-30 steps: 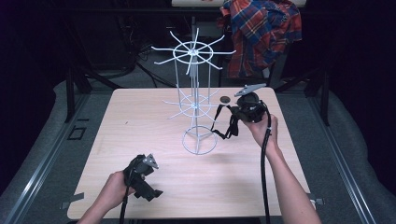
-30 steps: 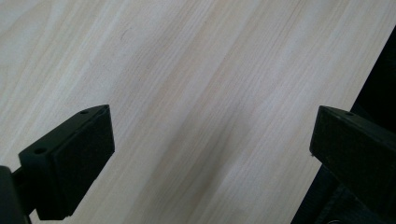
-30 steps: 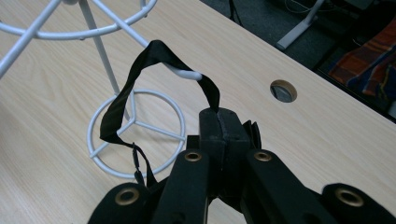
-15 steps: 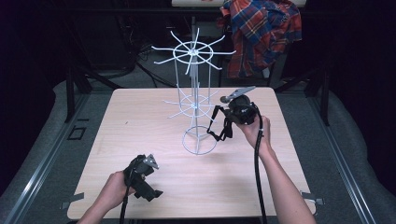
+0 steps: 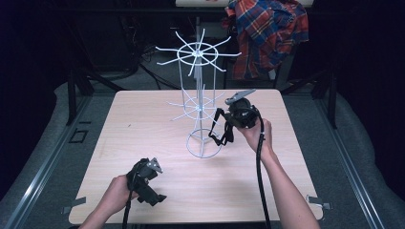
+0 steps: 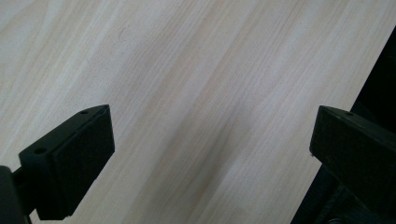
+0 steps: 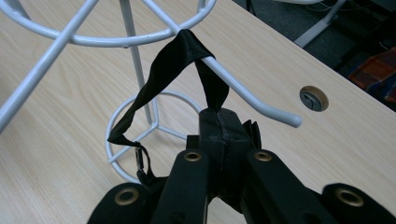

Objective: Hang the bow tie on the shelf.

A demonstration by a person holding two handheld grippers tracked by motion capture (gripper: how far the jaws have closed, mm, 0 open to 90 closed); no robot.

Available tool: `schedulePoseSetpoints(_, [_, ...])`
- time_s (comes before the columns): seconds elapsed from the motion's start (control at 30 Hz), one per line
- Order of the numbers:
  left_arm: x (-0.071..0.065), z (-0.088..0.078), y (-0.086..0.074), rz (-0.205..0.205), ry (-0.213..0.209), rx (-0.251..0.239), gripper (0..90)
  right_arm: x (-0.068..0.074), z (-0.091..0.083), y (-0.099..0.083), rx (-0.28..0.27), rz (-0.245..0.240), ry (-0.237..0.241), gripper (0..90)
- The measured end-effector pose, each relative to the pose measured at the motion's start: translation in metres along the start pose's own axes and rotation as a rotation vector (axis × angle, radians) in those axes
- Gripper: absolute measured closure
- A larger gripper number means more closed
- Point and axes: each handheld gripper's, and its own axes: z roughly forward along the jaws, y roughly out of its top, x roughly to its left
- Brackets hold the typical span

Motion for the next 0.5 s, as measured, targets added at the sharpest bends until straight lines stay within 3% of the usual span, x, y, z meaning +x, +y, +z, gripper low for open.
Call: schedulePoseSetpoints(0.5, [-0.0004, 0.0003, 0.0003, 0.002, -0.001, 0.003, 0.1, 0.0078, 0.0065, 0.0034, -0.013, -0.005, 0.026, 89.7])
